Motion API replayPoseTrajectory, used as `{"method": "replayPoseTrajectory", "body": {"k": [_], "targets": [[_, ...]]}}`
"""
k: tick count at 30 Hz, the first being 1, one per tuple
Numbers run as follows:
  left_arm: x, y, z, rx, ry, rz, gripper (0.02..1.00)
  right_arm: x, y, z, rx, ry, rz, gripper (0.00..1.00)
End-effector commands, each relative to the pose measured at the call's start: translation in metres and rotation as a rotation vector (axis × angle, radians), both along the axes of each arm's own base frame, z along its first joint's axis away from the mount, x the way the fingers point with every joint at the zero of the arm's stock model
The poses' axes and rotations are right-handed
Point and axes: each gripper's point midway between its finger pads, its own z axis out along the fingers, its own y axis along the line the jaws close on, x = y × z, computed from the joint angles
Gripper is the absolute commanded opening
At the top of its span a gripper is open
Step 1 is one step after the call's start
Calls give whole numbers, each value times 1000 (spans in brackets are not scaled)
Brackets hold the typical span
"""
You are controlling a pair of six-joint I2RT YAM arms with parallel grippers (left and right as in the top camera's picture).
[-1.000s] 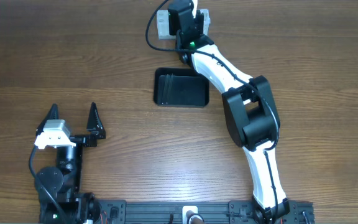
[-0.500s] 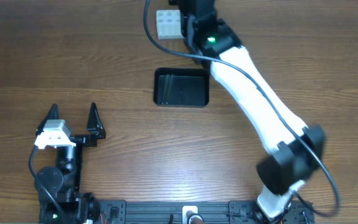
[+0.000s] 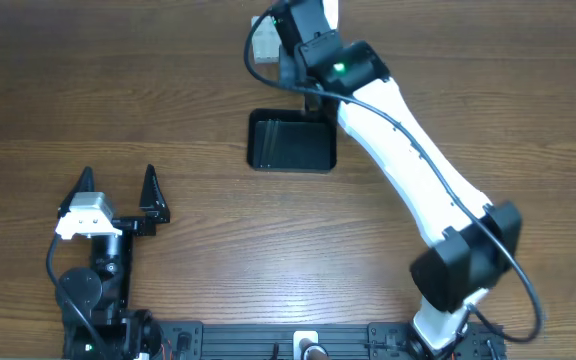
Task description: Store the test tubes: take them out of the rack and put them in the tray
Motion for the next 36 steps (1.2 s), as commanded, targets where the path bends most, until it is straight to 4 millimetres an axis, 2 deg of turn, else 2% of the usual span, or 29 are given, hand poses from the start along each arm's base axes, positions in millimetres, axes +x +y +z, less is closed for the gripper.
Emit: {"method": "replayPoseTrajectory", "body": {"k": [1, 8, 12, 26, 36], "targets": [[0, -1, -2, 16, 0, -6, 998, -3, 11, -51, 78, 162, -18, 95], [0, -1, -2, 16, 0, -6, 998, 6, 11, -104, 64, 244, -84, 86], [0, -1, -2, 16, 0, -6, 998, 5, 10, -119, 43, 272, -88, 84], [0, -1, -2, 16, 0, -6, 998, -2, 13, -157, -2, 343, -85, 97], [0, -1, -2, 16, 0, -6, 998, -6, 19, -162, -10, 351, -70, 134]]}}
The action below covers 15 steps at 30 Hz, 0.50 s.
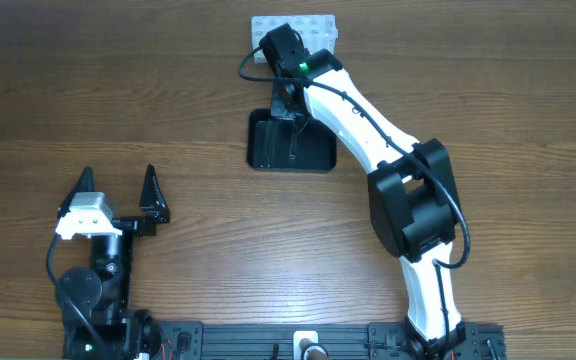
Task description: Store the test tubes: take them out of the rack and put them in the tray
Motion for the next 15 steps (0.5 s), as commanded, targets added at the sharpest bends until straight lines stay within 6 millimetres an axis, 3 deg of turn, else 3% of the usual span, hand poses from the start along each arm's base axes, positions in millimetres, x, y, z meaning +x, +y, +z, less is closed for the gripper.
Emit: {"method": "replayPoseTrajectory", "body": {"k": [1, 12, 15], "targets": [[0, -1, -2, 16, 0, -6, 998, -6, 5, -14, -13, 26, 8, 145], [0, -1, -2, 16, 0, -6, 998, -15, 3, -36, -48, 86, 14, 176], [0, -1, -2, 16, 0, -6, 998, -14, 4, -36, -44, 79, 14, 261]]}}
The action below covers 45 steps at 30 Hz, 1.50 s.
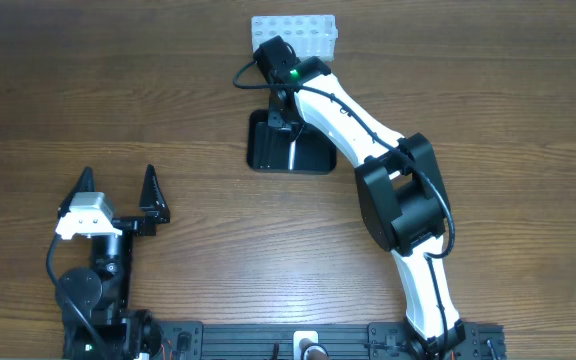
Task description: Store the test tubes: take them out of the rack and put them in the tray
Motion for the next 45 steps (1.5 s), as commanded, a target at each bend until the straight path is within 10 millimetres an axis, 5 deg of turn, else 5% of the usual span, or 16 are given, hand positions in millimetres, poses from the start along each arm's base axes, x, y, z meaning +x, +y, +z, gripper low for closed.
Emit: {"method": "replayPoseTrajectory", "body": {"k": [1, 5, 8, 11, 14, 17, 23, 28, 35, 45], "targets": [[0, -1, -2, 16, 0, -6, 998, -1, 1, -6, -6, 6, -2, 301], [0, -1, -2, 16, 0, -6, 998, 5, 5, 2, 12, -25, 2, 351], [0, -1, -2, 16, 0, -6, 998, 9, 14, 27, 28, -80, 60, 364], [0, -1, -2, 16, 0, -6, 998, 15, 26, 72, 58, -185, 136, 411], [0, -1, -2, 16, 0, -6, 998, 18, 28, 130, 80, -317, 197, 560], [0, -1, -2, 16, 0, -6, 998, 23, 10, 191, 44, -480, 175, 709], [0, -1, -2, 16, 0, -6, 998, 56, -31, 248, -51, -699, 110, 879], [0, -1, -2, 16, 0, -6, 998, 99, -52, 231, -93, -751, 86, 941], [0, -1, -2, 16, 0, -6, 998, 154, -59, 156, -106, -741, 83, 985], [0, -1, -2, 16, 0, -6, 998, 181, -67, 96, -107, -723, 66, 972]]}}
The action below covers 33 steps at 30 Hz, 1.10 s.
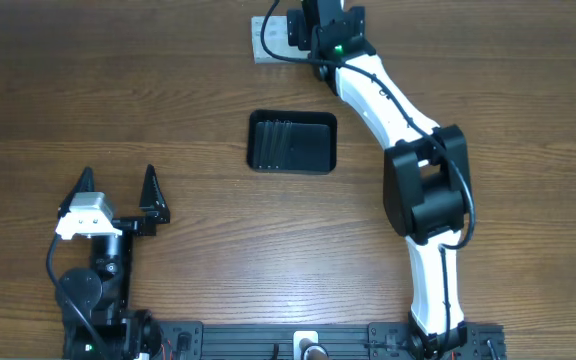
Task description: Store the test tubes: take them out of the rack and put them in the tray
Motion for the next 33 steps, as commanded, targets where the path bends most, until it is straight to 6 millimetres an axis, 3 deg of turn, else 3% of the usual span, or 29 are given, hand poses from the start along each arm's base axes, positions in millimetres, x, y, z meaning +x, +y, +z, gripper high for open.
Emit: {"method": "replayPoseTrajectory", "body": {"k": [1, 6, 10, 18, 33], "targets": [[0, -1, -2, 16, 0, -6, 998, 7, -8, -9, -3, -3, -8, 969], [0, -1, -2, 16, 0, -6, 998, 11, -15, -24, -8, 10, -20, 925], [0, -1, -2, 16, 0, -6, 998, 11, -16, -30, -11, 19, -21, 772], [0, -1, -2, 16, 0, -6, 998, 12, -15, -29, -8, 12, -20, 538], [0, -1, -2, 16, 0, -6, 998, 14, -6, -24, 0, -12, -8, 275]]}}
